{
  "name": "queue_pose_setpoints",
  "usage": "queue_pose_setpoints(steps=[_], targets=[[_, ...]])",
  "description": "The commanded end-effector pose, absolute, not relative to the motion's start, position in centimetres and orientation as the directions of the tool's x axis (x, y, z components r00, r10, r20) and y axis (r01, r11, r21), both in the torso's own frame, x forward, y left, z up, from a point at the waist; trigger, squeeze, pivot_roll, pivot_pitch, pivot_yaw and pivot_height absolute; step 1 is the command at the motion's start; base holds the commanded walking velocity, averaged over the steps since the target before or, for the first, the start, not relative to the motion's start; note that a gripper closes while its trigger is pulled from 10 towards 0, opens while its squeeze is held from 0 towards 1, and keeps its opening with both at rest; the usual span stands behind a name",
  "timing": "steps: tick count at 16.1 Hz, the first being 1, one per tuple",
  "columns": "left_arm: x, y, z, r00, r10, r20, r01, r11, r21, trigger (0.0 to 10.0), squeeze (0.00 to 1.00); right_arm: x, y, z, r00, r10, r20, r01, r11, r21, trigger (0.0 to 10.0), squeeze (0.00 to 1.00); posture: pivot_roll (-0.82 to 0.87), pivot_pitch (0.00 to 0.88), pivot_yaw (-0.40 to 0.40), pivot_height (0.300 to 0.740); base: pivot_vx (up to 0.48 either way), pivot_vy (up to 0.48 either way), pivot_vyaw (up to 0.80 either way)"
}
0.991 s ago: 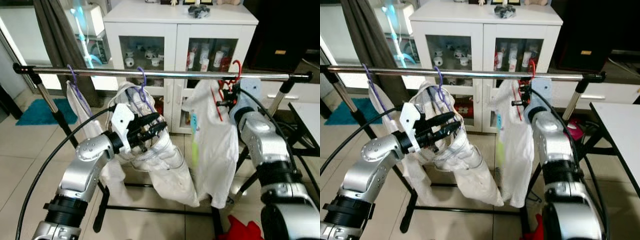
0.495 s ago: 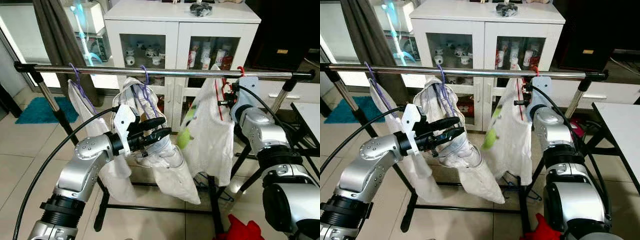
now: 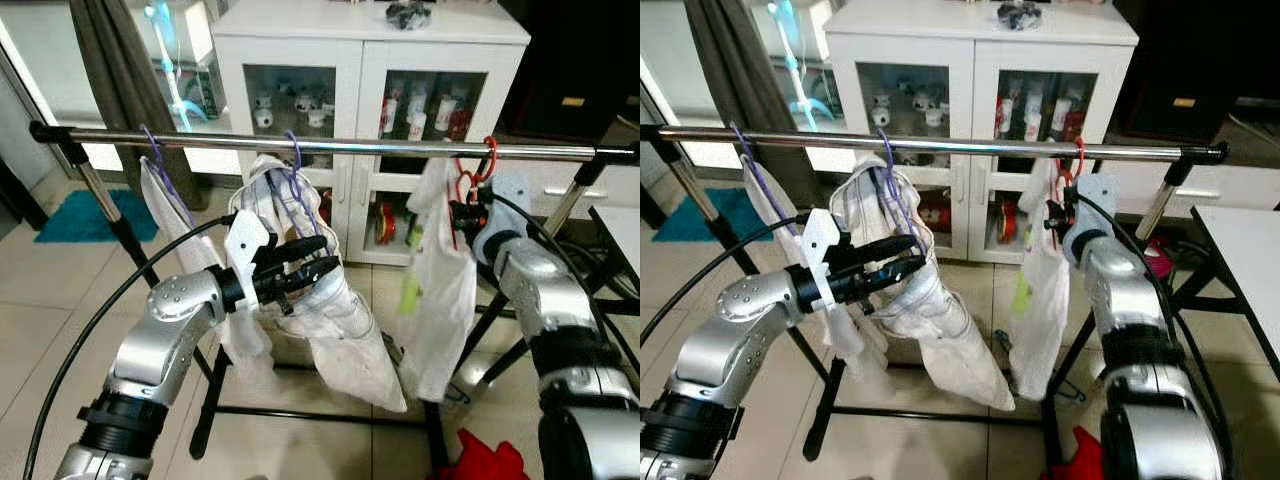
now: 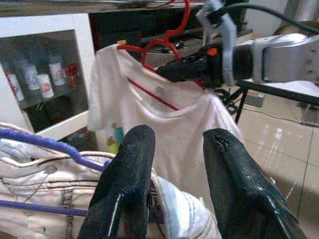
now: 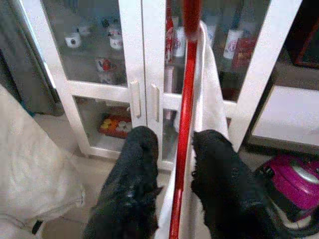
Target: Hang hanger
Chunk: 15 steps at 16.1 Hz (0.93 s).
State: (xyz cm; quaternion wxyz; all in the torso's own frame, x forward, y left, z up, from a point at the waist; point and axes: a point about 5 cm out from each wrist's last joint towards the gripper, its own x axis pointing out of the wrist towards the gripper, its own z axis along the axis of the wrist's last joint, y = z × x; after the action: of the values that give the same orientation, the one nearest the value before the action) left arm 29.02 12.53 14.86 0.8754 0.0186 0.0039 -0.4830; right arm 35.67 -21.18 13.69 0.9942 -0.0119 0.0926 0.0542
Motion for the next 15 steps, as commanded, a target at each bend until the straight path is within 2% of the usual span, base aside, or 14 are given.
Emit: queue_pose_setpoints(steps=[1, 3, 4, 6, 9, 10, 11, 15], targets=[[29.1, 13.4, 15.0, 0.594, -0.804, -0.021, 0.804, 0.592, 0.054, 10.0, 0.0, 35.1, -21.2, 15.2, 0.983, 0.134, -0.124, -0.135, 0.991, 0.002, 10.0, 1.0, -0.15, 0.0, 0.053, 0.74, 0.0, 0.0, 0.0], [29.7, 14.4, 14.4, 0.723, -0.689, -0.051, 0.691, 0.721, 0.054, 10.0, 0.0, 33.1, -21.1, 16.2, 0.984, 0.163, -0.072, -0.162, 0.987, 0.025, 10.0, 1.0, -0.15, 0.0, 0.052, 0.74, 0.0, 0.0, 0.0], [29.8, 14.6, 14.3, 0.759, -0.649, -0.056, 0.651, 0.756, 0.058, 10.0, 0.0, 32.5, -21.0, 16.3, 0.983, 0.171, -0.061, -0.169, 0.985, 0.029, 10.0, 1.0, -0.15, 0.0, 0.049, 0.74, 0.0, 0.0, 0.0], [29.7, 15.3, 14.2, 0.863, -0.505, -0.017, 0.505, 0.862, 0.031, 10.0, 0.0, 29.4, -20.2, 16.5, 0.98, 0.197, -0.021, -0.194, 0.976, 0.101, 10.0, 1.0, -0.15, 0.0, 0.038, 0.74, 0.0, 0.0, 0.0], [28.7, 15.8, 14.3, 0.932, -0.361, 0.025, 0.36, 0.932, 0.032, 10.0, 0.0, 26.0, -19.2, 16.2, 0.981, 0.192, -0.002, -0.189, 0.963, 0.191, 10.0, 1.0, -0.16, 0.0, 0.024, 0.74, 0.0, 0.0, 0.0], [28.3, 16.0, 14.1, 0.95, -0.31, 0.02, 0.309, 0.95, 0.043, 10.0, 0.0, 24.9, -18.8, 15.5, 0.983, 0.18, -0.021, -0.173, 0.967, 0.187, 10.0, 0.0, -0.16, 0.0, 0.015, 0.74, 0.0, 0.0, 0.0], [27.8, 16.3, 14.0, 0.964, -0.267, 0.012, 0.266, 0.963, 0.048, 10.0, 0.0, 24.0, -18.6, 14.8, 0.988, 0.149, -0.045, -0.136, 0.966, 0.218, 10.0, 0.0, -0.16, 0.0, 0.011, 0.74, 0.0, 0.0, 0.0], [26.7, 16.7, 13.6, 0.974, -0.227, 0.011, 0.226, 0.973, 0.051, 10.0, 0.0, 22.5, -18.9, 14.2, 0.991, 0.114, -0.071, -0.096, 0.972, 0.214, 10.0, 0.0, -0.16, 0.0, 0.003, 0.74, 0.0, 0.0, 0.0]])
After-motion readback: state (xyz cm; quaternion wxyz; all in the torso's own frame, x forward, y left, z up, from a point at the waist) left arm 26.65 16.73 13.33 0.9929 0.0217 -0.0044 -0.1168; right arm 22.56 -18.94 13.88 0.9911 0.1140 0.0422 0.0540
